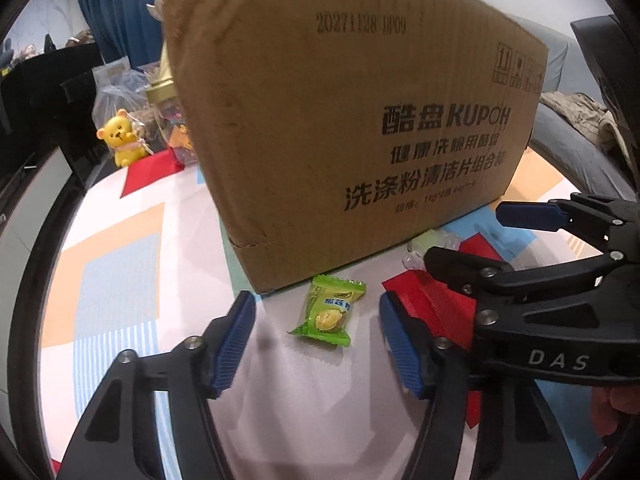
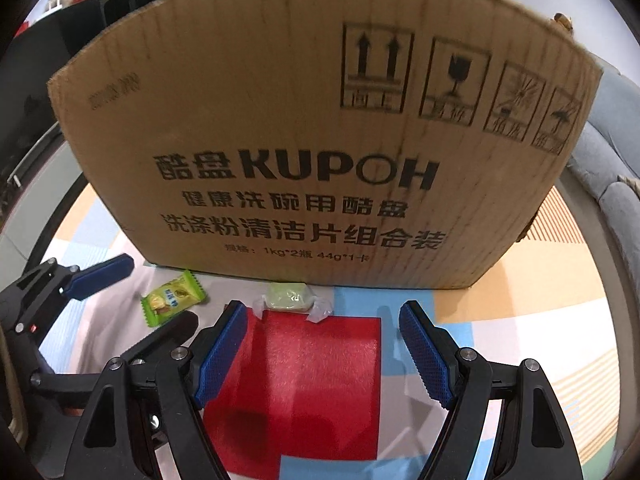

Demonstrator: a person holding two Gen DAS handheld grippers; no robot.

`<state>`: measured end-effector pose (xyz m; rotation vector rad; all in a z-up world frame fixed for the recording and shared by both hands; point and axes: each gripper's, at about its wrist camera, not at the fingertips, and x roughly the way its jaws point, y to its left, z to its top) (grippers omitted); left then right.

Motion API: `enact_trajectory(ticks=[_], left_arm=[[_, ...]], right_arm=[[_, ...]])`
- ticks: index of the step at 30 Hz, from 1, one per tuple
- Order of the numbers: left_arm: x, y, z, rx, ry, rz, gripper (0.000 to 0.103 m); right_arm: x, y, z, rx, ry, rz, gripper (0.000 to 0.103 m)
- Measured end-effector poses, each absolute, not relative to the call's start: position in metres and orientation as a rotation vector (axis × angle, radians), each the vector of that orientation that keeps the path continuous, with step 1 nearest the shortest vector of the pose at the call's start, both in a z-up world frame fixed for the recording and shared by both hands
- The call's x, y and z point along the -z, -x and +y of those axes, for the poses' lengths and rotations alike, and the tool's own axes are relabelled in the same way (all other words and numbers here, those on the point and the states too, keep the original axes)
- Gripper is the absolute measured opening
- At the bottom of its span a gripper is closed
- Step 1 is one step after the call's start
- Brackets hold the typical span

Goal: Organize snacks
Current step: 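Close the left gripper on the green-and-yellow candy while the right grips the pale green candy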

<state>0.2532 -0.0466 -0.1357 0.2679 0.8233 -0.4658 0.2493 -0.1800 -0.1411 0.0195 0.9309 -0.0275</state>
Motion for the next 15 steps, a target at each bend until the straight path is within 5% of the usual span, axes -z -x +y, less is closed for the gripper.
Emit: enact_trajectory(ticks=[12, 15], left_arm=[[0.141, -0.270, -0.041, 0.460, -0.265, 0.862, 0.053], [0.141, -0.269, -0.041, 0.457, -0.274, 0.857, 0.052]], right_arm=[[0.152, -0.257, -0.175, 0.036, -0.040, 0.945, 0.078], [0.154, -0.258, -0.174, 0.031, -0.061, 0.952, 0.071]])
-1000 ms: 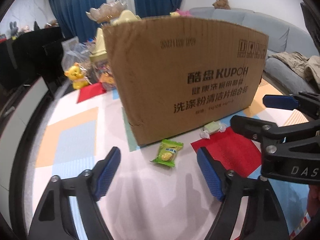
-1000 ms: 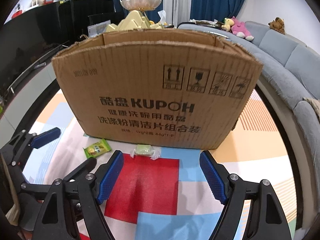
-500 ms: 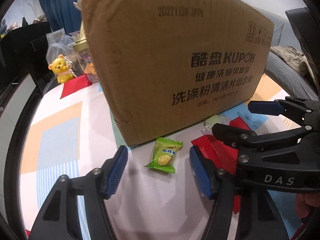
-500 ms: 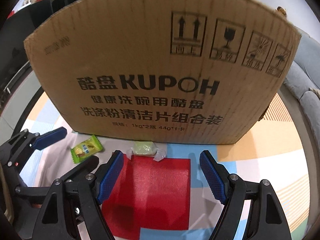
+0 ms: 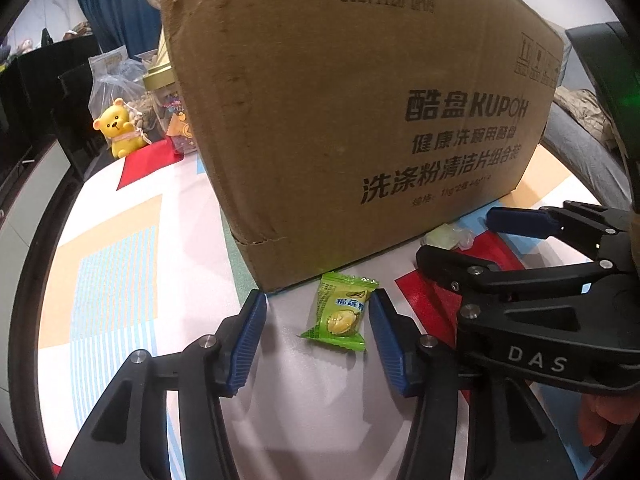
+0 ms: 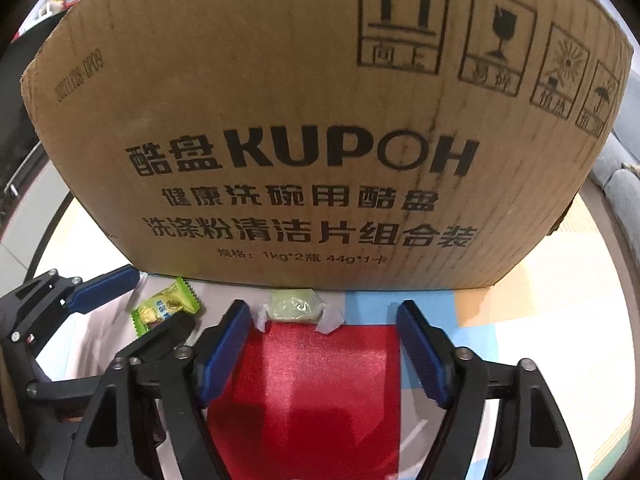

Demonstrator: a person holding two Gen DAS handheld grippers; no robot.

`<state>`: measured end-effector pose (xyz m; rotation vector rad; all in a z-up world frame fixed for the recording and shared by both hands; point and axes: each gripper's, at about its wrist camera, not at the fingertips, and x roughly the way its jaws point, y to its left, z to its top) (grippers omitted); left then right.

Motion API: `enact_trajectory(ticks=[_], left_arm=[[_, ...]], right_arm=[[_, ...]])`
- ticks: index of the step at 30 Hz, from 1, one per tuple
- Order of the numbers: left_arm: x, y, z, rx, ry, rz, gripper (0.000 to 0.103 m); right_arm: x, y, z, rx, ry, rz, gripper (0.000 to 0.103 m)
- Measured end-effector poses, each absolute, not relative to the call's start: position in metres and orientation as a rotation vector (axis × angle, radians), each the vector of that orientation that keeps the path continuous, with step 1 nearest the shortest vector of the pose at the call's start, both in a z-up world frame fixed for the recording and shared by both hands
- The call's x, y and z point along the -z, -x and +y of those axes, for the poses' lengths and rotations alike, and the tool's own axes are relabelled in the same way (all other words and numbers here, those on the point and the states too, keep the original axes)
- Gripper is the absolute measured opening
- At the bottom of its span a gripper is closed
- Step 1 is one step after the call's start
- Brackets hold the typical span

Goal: Organize snacks
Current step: 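Close the left gripper on the green-and-yellow candy while the right grips the pale green candy, then lift both held candies and carry them over the open box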

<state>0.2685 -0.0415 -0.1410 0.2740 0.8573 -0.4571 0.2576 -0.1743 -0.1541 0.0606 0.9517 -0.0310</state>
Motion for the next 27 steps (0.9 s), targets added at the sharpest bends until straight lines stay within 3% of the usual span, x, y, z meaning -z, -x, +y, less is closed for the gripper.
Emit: enact_trajectory(ticks=[3, 6, 11, 16, 27], left_arm=[[0.141, -0.266, -0.043, 0.458, -0.280, 0.855, 0.049], [0.140, -0.261, -0.046, 0.474, -0.282, 0.852, 0.036], [0.140, -0.256, -0.051, 0.457, -0.315, 0.837, 0.031], [0.141, -0.254, -0.052, 0.452, -0.305, 0.840, 0.024], [0.137, -0.244, -0.040, 0.410, -0.264, 0.850, 0.024]], right_arm=[[0.155, -0.259, -0.173, 0.034, -0.045, 0.946, 0.062], [0.156, -0.259, -0.167, 0.033, -0.035, 0.944, 0.052], [0.156, -0.259, -0.157, 0.025, -0.008, 0.940, 0.038], [0.159, -0.257, -0.144, 0.012, -0.001, 0.942, 0.034], [0.151, -0.234, -0.150, -0.011, -0.018, 0.936, 0.033]])
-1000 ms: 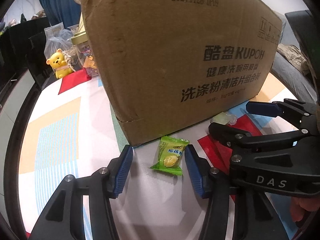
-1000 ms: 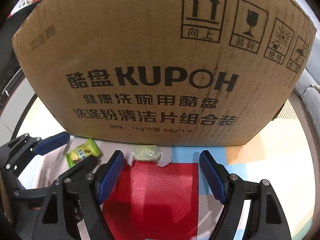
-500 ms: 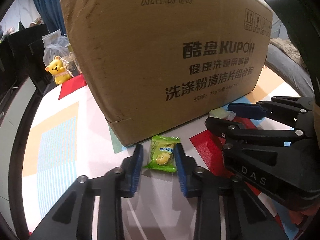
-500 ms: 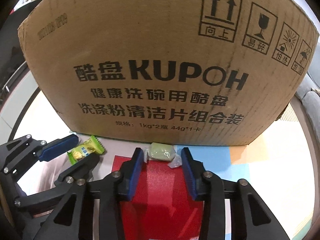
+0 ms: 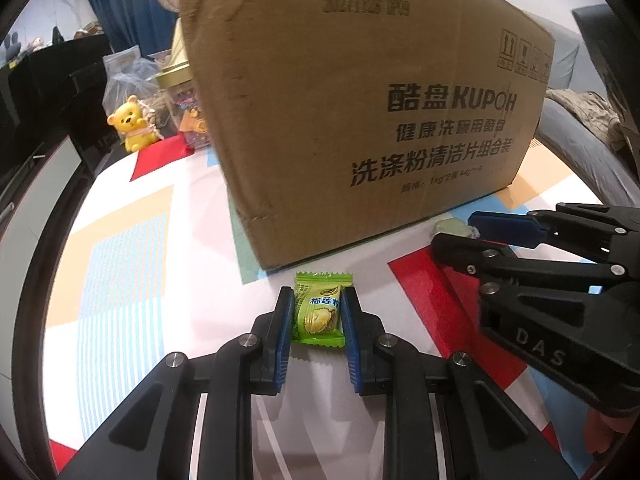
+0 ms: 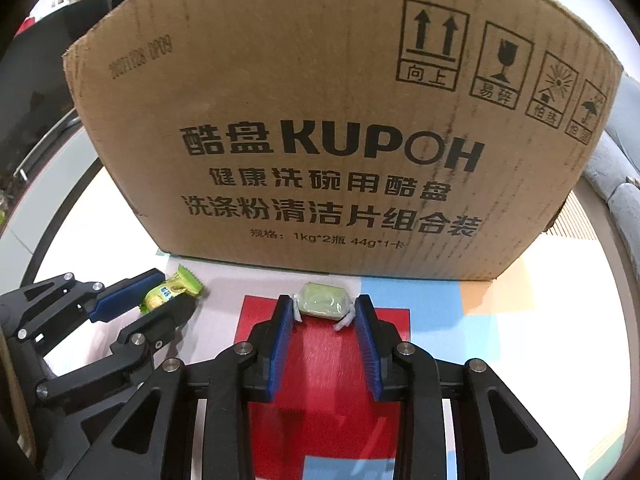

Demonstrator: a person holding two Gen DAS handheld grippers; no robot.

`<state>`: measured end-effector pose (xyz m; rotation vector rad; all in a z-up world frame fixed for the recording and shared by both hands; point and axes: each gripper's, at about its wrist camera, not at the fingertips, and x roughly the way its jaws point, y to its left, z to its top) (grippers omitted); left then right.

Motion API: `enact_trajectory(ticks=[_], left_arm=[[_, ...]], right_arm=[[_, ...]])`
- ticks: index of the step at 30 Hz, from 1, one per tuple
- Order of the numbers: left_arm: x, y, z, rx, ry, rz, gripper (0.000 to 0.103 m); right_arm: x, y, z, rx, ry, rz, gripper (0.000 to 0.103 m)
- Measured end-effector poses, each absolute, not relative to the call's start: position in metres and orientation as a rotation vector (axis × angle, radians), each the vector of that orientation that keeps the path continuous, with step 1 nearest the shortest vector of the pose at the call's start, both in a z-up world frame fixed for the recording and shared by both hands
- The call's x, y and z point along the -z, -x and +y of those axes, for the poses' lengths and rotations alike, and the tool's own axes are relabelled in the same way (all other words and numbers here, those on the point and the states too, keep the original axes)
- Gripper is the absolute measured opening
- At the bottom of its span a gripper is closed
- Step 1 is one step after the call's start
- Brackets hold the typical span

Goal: Organize snacks
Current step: 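Lift both held candies and carry them over the open box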

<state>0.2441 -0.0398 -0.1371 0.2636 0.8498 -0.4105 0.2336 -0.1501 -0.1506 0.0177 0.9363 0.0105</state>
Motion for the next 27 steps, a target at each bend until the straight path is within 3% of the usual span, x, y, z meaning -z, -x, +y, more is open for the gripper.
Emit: enact_trajectory(ticks=[27], left_arm=[[0.075, -0.204, -0.037, 0.294, -0.213, 0.786, 0.024]], right_arm=[[0.079, -0.178, -0.178, -0.018, -0.050, 0.842, 0.033]])
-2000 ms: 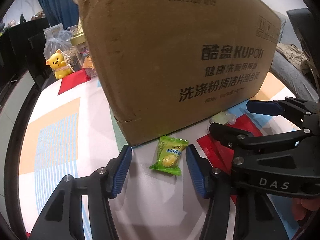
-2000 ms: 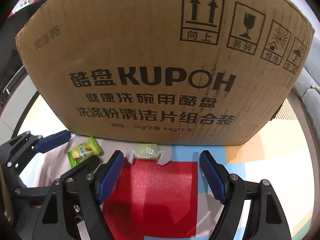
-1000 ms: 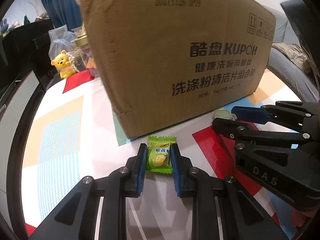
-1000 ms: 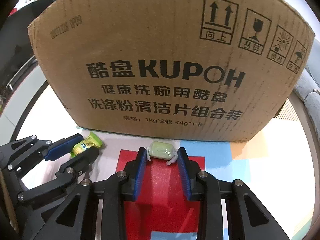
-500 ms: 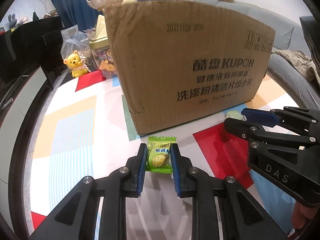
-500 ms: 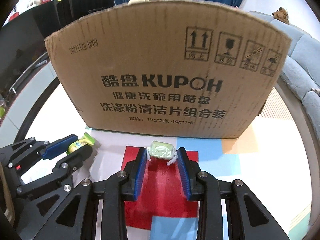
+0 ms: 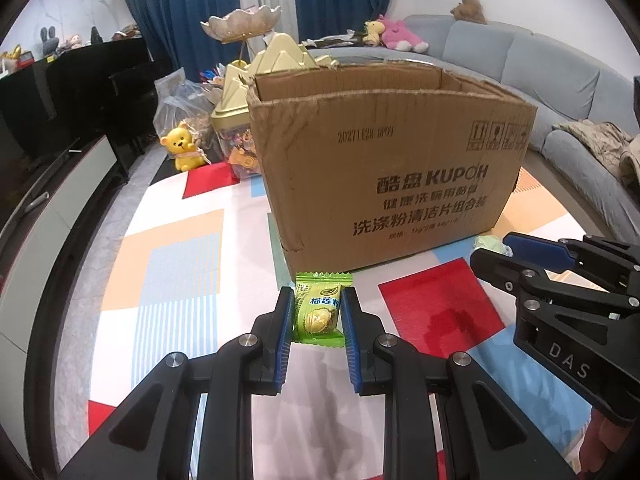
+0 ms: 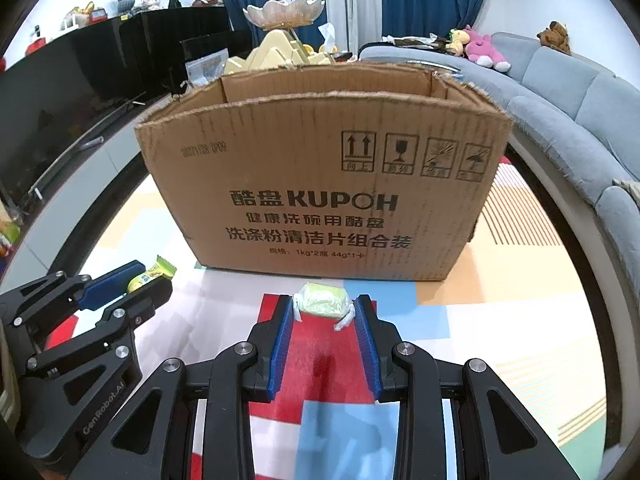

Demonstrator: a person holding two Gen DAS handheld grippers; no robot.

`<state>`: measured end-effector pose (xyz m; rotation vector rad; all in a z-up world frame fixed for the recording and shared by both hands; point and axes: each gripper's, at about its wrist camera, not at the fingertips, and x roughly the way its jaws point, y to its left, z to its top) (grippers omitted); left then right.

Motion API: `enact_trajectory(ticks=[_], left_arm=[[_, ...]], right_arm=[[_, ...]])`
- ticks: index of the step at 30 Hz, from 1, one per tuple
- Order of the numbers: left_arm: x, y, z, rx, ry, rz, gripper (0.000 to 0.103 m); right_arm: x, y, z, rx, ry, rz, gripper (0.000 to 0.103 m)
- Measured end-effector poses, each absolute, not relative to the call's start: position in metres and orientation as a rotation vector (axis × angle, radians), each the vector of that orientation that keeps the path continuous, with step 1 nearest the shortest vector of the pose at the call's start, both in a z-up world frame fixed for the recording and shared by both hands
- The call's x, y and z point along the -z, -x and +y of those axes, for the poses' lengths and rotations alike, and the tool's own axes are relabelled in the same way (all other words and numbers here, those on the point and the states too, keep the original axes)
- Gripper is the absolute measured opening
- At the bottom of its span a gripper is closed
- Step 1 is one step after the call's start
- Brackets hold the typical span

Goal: Organize snacks
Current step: 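Lift both held candies and carry them over the open box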

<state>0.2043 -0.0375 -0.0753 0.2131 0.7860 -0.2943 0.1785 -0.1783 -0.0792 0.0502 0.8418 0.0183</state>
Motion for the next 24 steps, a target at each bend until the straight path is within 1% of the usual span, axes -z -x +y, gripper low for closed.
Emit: enact_trajectory(ticks=[8, 24], left_arm=[[0.059, -0.194, -0.040, 0.284, -0.202, 0.763, 0.024], [0.011, -0.169, -0.051, 0.266, -0.194, 0.671, 0.024]], right_arm=[[0.072, -0.163, -0.185, -0.015, -0.060, 0.812, 0.033], [0.029, -0.135, -0.198, -0.012, -0.064, 0.719, 0.033]])
